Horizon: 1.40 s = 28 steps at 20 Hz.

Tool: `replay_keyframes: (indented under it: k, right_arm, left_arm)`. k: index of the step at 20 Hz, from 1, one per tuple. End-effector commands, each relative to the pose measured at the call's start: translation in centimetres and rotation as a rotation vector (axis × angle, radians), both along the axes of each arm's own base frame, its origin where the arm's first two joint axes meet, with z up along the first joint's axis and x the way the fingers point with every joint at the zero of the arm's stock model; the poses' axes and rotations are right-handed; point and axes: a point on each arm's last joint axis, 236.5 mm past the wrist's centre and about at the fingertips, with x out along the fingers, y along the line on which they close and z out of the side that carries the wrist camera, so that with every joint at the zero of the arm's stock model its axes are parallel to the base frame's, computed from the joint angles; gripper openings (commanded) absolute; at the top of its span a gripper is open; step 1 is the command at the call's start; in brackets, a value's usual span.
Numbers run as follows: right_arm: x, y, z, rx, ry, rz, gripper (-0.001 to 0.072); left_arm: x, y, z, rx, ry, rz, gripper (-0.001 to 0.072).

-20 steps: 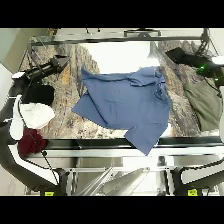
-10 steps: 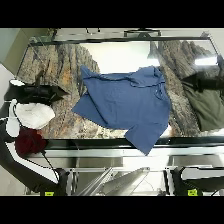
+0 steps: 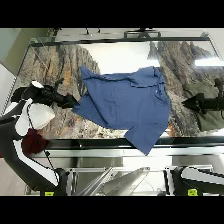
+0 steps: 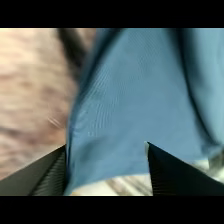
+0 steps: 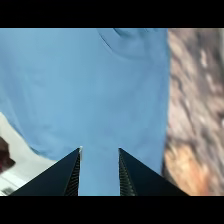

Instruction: Fold the shirts.

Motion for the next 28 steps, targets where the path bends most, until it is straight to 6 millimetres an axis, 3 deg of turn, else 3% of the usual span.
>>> replay_keyframes:
  k: [1,2,4,5,6,7,10,14,15,16,17,18,20,21,23,24,26,28]
  right_arm:
    - [-2.5,0.7,-2.4,-0.008,0.065,0.027,0.0284]
    - [-3.2,0.6,-3.4,-0.026,0.094,0.032,0.0286]
    - [-4.8,0.0,-5.9,-0.089,0.155,0.037,0.0301]
    - [-5.2,-0.1,-6.8,-0.099,0.171,0.026,0.0314]
    - [-5.4,0.0,-7.7,-0.103,0.181,0.008,0.0406]
    - [-5.7,0.2,-8.6,-0.114,0.192,-0.008,0.0423]
    - [-6.1,2.0,-11.2,-0.125,0.218,-0.022,0.042]
    - [-5.1,6.9,-13.1,-0.055,0.247,0.033,0.0419]
    - [-4.9,8.0,-13.4,-0.04,0.253,0.044,0.0407]
    - [-4.7,9.1,-13.5,-0.024,0.245,0.061,0.0306]
    - [-4.4,10.1,-13.4,-0.007,0.233,0.078,0.0262]
    - [-4.2,10.7,-13.1,0.003,0.221,0.086,0.0253]
    - [-3.7,11.5,-11.9,0.047,0.176,0.098,0.0067]
    - [-3.2,11.7,-10.9,0.067,0.145,0.096,0.0013]
    - [-2.3,11.5,-8.1,0.073,0.072,0.101,0.0013]
    - [-1.6,11.2,-6.0,0.07,0.016,0.104,0.0013]
    - [0.4,10.4,1.0,0.072,-0.167,0.09,0.0013]
    - [2.0,8.7,10.8,0.061,-0.422,0.042,0.0013]
  left_arm:
    - [-2.8,-1.3,-0.6,-0.004,0.095,-0.1,0.03]
    - [-2.8,-1.3,-0.3,-0.007,0.091,-0.107,0.0284]
    - [-2.4,-1.3,0.7,-0.012,0.076,-0.125,0.0018]
    - [-1.9,-1.2,1.3,-0.013,0.064,-0.133,0.002]
    - [-1.4,-1.1,2.0,-0.012,0.051,-0.138,0.002]
    - [-0.9,-1.1,2.7,-0.009,0.036,-0.138,0.002]
    - [0.6,-0.9,4.3,0.002,0.001,-0.128,0.0021]
    - [1.1,-0.8,5.5,0.003,-0.011,-0.133,0.0021]
    - [1.1,-0.8,5.6,0.002,-0.011,-0.133,0.0021]
    - [1.0,-0.8,5.6,0.001,-0.006,-0.135,0.0021]
    - [0.9,-0.8,5.7,-0.001,-0.003,-0.138,0.0021]
    - [0.7,-0.8,5.7,-0.002,0.002,-0.142,0.0021]
    - [0.7,-0.8,5.9,-0.003,0.002,-0.143,0.0021]
    - [0.8,-0.8,6.2,0.0,-0.009,-0.141,0.0021]
    - [1.3,-1.4,8.3,-0.041,-0.055,-0.125,0.0021]
    - [1.8,-2.1,10.5,-0.1,-0.098,-0.101,0.0021]
    - [2.6,-3.2,16.2,-0.222,-0.221,-0.065,0.002]
    - [2.4,-3.1,22.4,-0.284,-0.363,-0.04,0.0021]
